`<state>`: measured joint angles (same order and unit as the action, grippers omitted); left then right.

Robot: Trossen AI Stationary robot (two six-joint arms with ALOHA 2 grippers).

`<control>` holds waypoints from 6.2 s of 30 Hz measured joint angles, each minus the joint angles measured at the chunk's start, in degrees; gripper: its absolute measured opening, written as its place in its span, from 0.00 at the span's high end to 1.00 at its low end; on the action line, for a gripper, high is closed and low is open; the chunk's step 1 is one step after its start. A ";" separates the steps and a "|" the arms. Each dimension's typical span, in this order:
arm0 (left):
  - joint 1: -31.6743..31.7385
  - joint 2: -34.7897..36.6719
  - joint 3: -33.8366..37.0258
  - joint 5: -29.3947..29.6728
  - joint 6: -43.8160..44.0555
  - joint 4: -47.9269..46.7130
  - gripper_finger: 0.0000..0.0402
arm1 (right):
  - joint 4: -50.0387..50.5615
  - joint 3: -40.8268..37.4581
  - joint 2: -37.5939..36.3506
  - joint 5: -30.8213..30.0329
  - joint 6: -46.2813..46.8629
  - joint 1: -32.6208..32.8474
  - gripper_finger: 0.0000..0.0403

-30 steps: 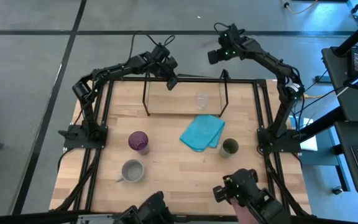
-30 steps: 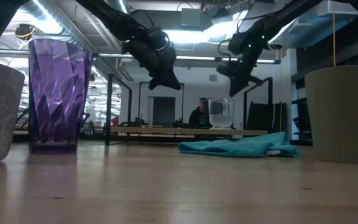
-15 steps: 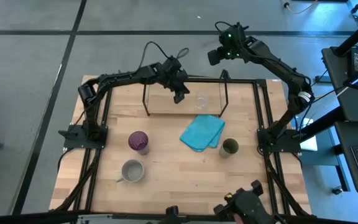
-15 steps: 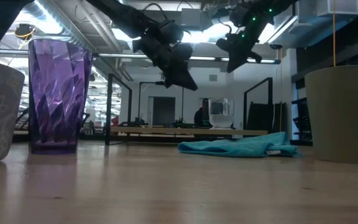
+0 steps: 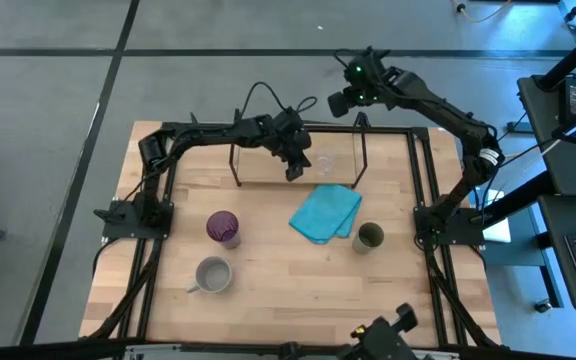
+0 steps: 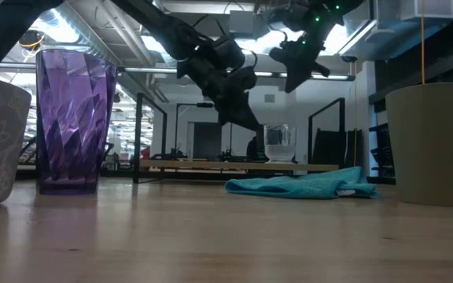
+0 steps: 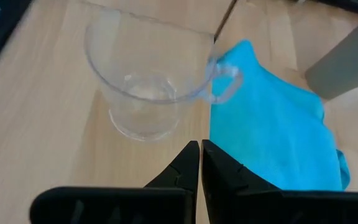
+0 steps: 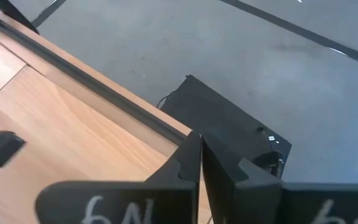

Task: Stack small to large cups/mugs on shelf
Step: Adjust the transparent mug and shelf on the table, then put the gray mug on the shelf

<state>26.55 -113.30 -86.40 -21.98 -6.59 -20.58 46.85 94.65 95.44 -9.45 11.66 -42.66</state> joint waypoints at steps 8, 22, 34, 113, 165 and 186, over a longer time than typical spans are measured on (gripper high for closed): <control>0.17 -1.61 -0.03 -1.11 0.42 3.54 0.97 | 0.11 -0.02 0.00 -0.03 0.21 1.66 0.96; 0.53 -2.29 -0.01 -1.49 0.93 7.21 0.97 | 1.36 -0.02 0.00 -3.02 1.38 4.48 0.96; 1.99 -2.73 -0.01 -1.66 1.49 8.71 0.97 | 1.32 -0.02 0.00 -3.13 3.11 6.50 0.96; 2.58 31.50 -0.01 9.44 6.33 -20.00 0.97 | -5.70 -0.04 0.04 3.54 2.97 17.36 0.96; -0.86 37.77 -0.01 19.47 6.45 -27.84 0.97 | -5.88 -0.04 0.07 3.54 3.06 17.36 0.96; -6.36 58.16 16.01 22.51 19.48 -36.39 0.97 | -5.90 -0.04 0.07 3.54 2.97 17.34 0.96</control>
<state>20.19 -55.15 -70.39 0.54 12.89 -56.97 40.95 94.61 95.50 -5.91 14.63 -25.32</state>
